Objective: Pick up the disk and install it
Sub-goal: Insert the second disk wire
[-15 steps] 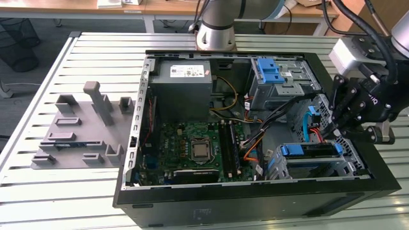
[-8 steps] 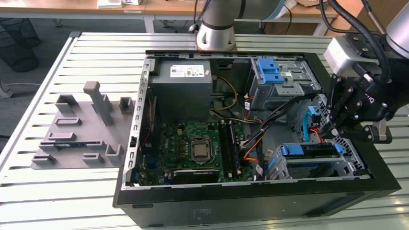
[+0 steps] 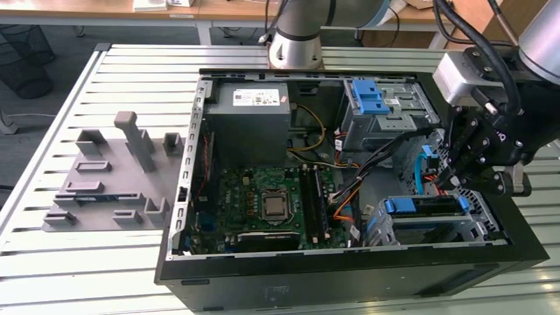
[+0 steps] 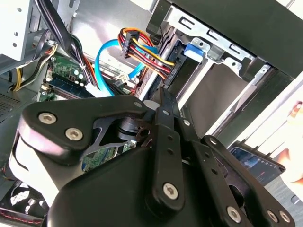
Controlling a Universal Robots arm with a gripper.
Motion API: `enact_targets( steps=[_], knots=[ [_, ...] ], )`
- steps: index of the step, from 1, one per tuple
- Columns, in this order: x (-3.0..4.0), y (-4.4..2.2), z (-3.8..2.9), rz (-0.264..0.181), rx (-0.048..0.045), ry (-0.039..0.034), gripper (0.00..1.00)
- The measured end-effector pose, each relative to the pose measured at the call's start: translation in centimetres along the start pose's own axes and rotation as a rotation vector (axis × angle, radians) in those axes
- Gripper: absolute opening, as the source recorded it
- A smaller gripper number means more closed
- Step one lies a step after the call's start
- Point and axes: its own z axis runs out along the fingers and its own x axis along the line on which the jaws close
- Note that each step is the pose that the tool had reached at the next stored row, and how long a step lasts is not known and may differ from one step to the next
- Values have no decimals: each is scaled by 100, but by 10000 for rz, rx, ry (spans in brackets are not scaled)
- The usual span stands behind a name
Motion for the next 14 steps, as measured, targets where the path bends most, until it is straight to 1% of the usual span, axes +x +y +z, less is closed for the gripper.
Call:
enact_targets(
  steps=[2,6,9,10,11,14],
  knots=[
    [-1,1,-38,-2,10,-2,11],
    [-2,4,-135,-1,17,-2,11],
    [-2,12,-165,1,28,-3,11],
    [-2,24,-165,-1,54,-7,11],
    [0,48,-164,-3,105,-11,11],
    [6,140,-163,-7,338,-22,11]
  ],
)
